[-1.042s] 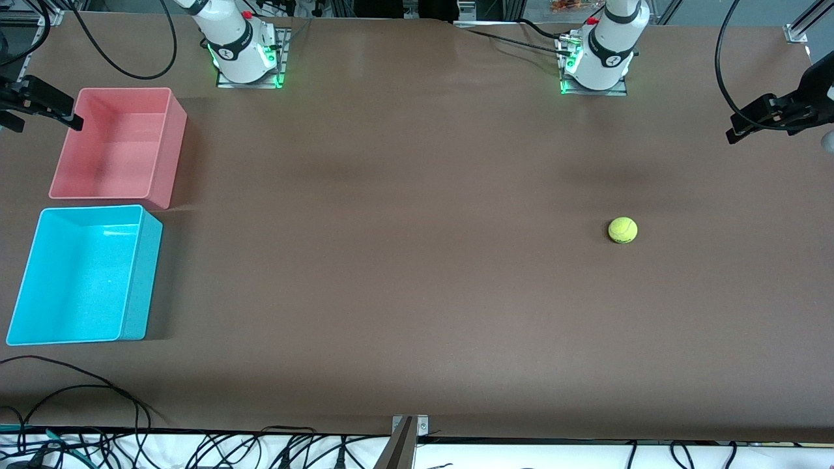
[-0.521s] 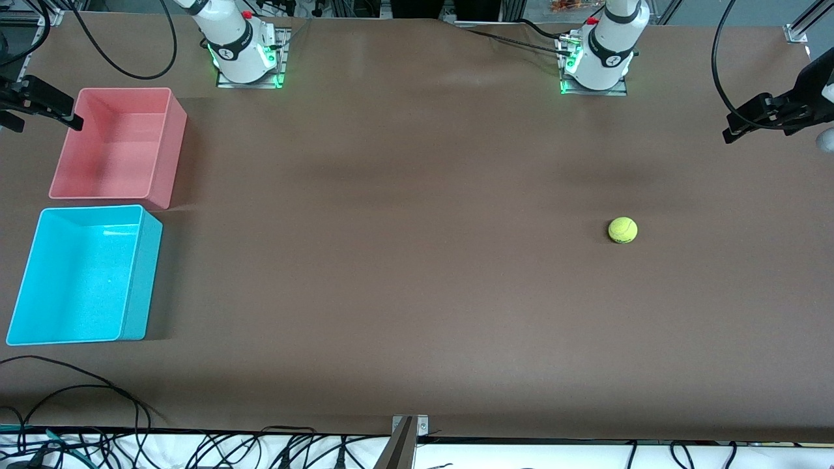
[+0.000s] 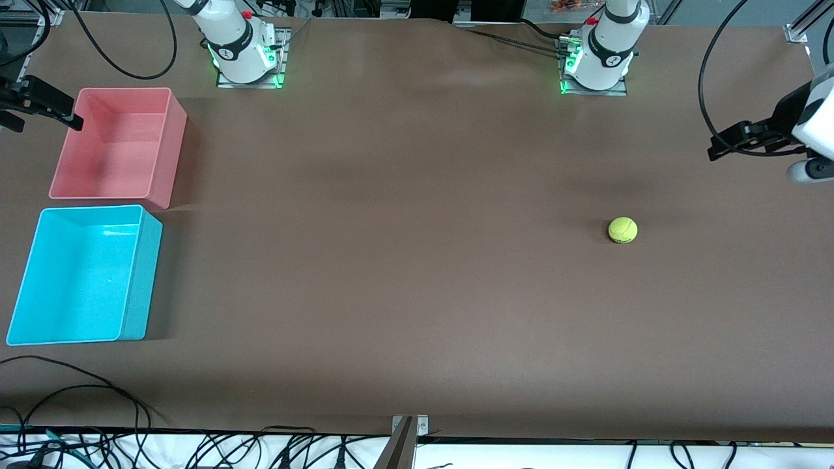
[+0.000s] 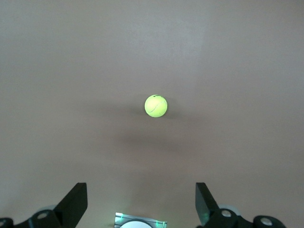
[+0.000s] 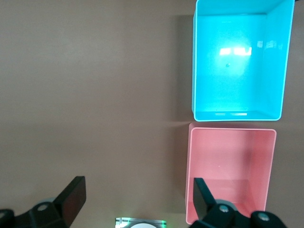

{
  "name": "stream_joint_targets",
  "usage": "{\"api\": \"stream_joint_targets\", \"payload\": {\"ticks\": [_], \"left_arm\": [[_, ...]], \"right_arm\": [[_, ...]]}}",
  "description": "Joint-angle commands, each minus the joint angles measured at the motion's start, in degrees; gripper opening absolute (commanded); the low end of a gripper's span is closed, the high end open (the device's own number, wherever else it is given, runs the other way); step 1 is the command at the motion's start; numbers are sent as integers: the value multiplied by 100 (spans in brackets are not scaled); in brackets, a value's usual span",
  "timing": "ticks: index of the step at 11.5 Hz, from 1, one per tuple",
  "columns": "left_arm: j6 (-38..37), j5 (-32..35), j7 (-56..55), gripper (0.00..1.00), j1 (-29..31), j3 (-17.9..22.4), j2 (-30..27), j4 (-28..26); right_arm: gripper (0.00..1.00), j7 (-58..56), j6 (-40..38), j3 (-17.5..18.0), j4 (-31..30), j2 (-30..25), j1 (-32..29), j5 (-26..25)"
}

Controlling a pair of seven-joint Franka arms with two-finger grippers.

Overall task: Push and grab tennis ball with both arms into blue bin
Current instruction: 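Move the left gripper down beside the tennis ball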

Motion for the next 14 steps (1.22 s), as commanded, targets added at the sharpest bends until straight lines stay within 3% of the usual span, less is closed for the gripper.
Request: {"api": "stream_joint_targets", "payload": {"ticks": [1,8,9,10,11,12,13,14], "left_arm": [[1023,0,0,100,44,7,-69,-905],[2739,-70,149,98,106,51,-96,-2338],[3063,-62,158,90,97,51,-96,-2593],[3362,-1,175,71,71,51,-113,-2813],[3496,-9,289,49,71,42,-113,-2928],[3489,-9,412,17,71,42,-113,-2981],[3497,-9,552,0,71,42,-122,-3051],[3497,-9,849,0,71,42,-122,-3078]], "right_arm": [[100,-78,-116,-13,96,-13,-21,103],[100,-87,-125,-22,96,-13,-21,103],[100,-87,-125,-22,96,-13,-21,103],[100,-87,-125,-22,96,-13,-21,103],[100,-87,-125,-22,96,-13,-21,103],[100,-87,-125,-22,96,-13,-21,103],[100,-87,-125,-22,96,-13,-21,103],[100,-87,-125,-22,96,-13,-21,103]]}}
